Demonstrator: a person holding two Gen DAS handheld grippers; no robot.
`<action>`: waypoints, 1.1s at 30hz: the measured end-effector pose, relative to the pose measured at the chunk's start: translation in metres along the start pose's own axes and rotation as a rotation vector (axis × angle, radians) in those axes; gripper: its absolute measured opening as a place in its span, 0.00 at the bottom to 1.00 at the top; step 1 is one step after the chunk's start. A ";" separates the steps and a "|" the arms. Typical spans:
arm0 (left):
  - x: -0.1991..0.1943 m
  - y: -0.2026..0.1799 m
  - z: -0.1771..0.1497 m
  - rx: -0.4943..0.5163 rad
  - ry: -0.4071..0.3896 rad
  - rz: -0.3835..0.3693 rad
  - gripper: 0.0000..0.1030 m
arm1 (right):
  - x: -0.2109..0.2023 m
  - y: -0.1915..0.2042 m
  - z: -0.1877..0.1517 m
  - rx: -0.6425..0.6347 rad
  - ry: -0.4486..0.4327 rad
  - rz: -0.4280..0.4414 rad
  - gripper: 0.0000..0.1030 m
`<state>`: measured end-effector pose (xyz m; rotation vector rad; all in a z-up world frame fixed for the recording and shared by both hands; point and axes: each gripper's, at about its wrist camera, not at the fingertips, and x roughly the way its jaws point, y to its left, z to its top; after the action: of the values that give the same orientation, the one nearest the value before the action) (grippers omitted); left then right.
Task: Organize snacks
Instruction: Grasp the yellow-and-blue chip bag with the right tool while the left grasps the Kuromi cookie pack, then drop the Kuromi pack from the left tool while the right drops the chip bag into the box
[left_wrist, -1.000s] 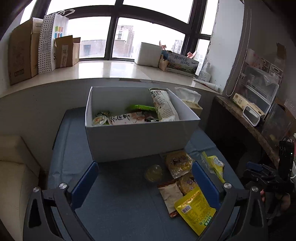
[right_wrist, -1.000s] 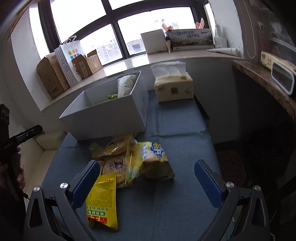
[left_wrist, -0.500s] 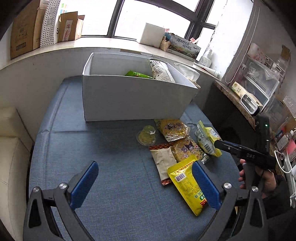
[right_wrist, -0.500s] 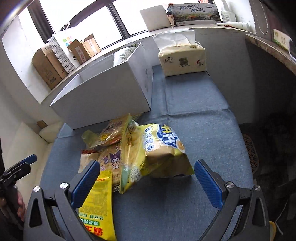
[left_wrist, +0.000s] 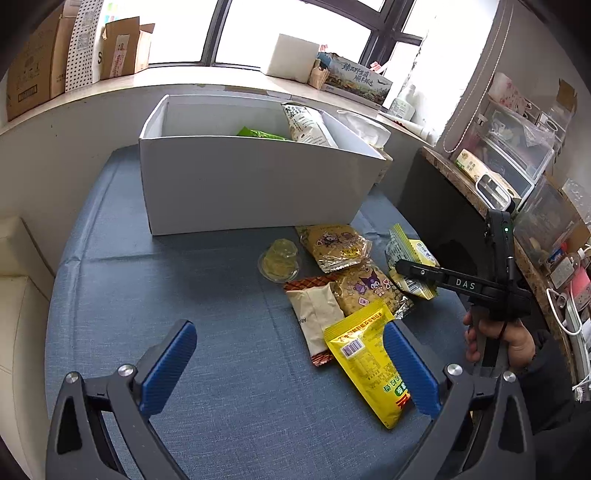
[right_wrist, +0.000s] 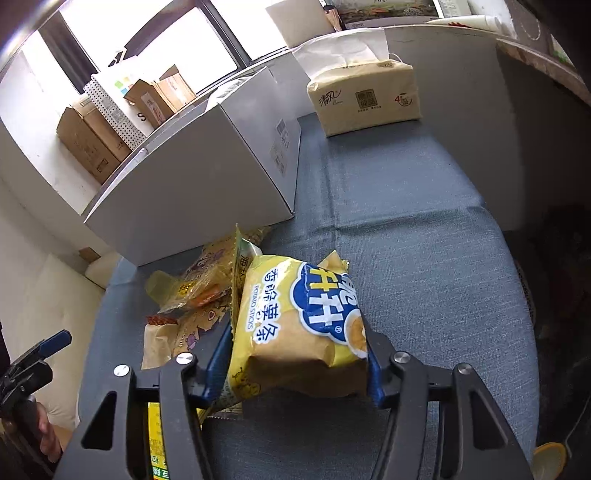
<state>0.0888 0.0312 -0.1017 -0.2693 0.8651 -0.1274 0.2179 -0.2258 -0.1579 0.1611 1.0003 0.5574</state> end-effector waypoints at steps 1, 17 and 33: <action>0.003 -0.004 0.003 0.010 0.004 -0.001 1.00 | -0.005 0.000 -0.002 -0.005 -0.008 -0.002 0.61; 0.124 -0.083 0.082 0.070 0.154 -0.040 1.00 | -0.103 -0.035 -0.032 0.161 -0.173 0.106 0.61; 0.170 -0.076 0.077 0.087 0.210 0.093 0.75 | -0.109 -0.056 -0.043 0.216 -0.165 0.116 0.63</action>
<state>0.2572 -0.0649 -0.1576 -0.1351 1.0764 -0.1075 0.1578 -0.3342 -0.1205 0.4527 0.8925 0.5310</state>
